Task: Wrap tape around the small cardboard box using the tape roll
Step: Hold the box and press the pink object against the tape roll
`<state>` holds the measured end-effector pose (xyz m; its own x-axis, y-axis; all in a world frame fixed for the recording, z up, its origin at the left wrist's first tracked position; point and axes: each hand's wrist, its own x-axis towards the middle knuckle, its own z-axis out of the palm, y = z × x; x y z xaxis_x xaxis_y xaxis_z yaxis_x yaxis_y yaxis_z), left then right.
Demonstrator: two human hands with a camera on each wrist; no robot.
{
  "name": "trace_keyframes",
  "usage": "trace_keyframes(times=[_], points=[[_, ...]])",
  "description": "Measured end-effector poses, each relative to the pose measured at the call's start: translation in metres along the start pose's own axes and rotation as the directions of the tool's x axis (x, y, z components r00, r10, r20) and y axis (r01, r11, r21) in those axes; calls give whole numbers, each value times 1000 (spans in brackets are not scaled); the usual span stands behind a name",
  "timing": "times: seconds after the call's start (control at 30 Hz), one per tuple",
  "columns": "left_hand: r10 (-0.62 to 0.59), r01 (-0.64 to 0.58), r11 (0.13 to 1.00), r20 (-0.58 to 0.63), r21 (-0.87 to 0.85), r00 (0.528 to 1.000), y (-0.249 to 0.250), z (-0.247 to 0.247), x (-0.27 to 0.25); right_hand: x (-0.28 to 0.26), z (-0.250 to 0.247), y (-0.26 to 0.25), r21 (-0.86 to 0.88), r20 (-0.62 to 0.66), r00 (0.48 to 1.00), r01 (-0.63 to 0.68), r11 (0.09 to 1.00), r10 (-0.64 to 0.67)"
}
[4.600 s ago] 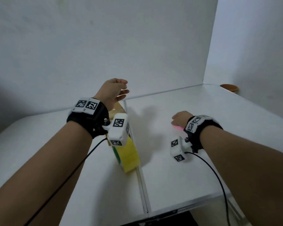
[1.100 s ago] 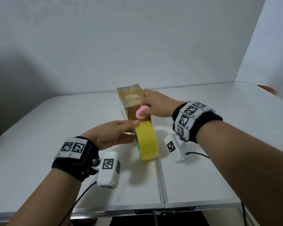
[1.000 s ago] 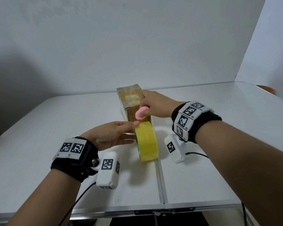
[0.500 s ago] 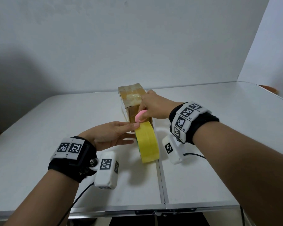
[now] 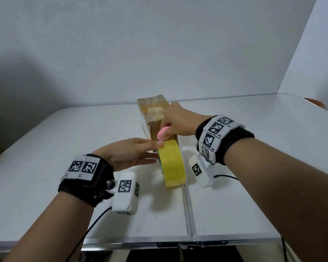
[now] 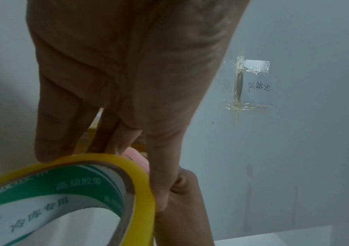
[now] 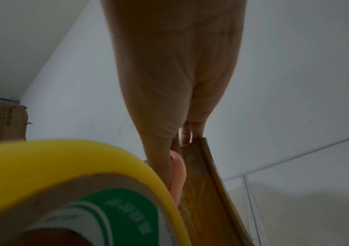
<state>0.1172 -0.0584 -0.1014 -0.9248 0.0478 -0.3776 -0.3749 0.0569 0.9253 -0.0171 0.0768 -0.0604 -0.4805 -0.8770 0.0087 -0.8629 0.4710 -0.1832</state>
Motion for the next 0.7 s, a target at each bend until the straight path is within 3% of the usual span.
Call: trace_keyframes(times=[0.5,0.7], points=[[-8,8,1000,-14,-17,1000,2,2,0,-7,-5,-6,-84,17,1000,-7,996,8],[-19,19,1000,-3,-10,1000,2,-2,-2,-9,-12,-8,-233,118,990,-41,972,70]])
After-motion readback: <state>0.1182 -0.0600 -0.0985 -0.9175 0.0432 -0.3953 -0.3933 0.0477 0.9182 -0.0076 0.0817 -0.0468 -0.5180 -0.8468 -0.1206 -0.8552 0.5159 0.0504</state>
